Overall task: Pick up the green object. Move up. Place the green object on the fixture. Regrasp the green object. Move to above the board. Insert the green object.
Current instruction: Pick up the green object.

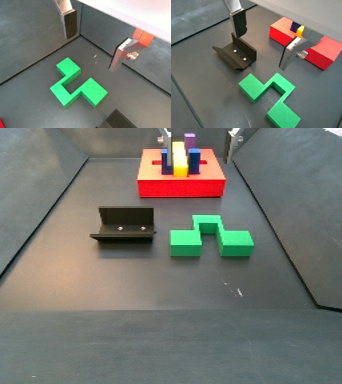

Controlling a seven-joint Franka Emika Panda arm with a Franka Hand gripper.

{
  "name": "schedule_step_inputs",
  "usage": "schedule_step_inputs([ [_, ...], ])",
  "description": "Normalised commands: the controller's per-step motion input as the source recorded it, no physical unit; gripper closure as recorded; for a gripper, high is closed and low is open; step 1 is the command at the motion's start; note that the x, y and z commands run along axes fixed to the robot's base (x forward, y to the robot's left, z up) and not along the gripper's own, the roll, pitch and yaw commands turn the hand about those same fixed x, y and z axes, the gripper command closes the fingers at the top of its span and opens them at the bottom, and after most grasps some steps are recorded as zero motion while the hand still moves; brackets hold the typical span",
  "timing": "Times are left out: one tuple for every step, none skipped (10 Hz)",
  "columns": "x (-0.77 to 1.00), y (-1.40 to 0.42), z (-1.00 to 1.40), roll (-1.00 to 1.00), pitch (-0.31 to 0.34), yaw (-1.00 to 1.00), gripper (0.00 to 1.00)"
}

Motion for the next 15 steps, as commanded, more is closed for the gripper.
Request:
schedule_step_inputs([
  [0.0,-0.03,0.0,0.02,0.0,0.0,0.0],
  [0.15,-0.03,-0.11,0.0,0.0,-0.03,0.0],
  [0.0,-0.76,-0.6,0.1,-0.104,0.0,0.0],
  [-0.27,-0.89,-0.83,0.09,-0.186,0.13,0.0],
  [-0.35,-0.87,-0.8,0.12,-0.101,0.17,0.0],
  [-0.51,-0.67,-0.8,0.09,-0.127,0.17,0.0],
  [-0.75,-0.33,-0.69,0.11,-0.117,0.08,0.0],
  [-0.77,0.0,-0.61,0.03,-0.153,0.05,0.0],
  [-0.39,0.29,-0.46,-0.06,-0.156,0.09,0.0],
  [0.08,0.29,-0.36,-0.07,-0.087,0.08,0.0],
  [0.51,0.16,-0.28,-0.06,-0.014,0.0,0.0],
  [0.61,0.11,-0.22,-0.01,0.0,0.0,0.0],
  [0.58,0.0,-0.23,0.16,0.1,-0.24,0.0],
  [0.36,0.0,-0.22,0.27,0.187,-0.41,0.0],
  [0.08,-0.05,-0.15,0.26,0.203,-0.43,0.0],
])
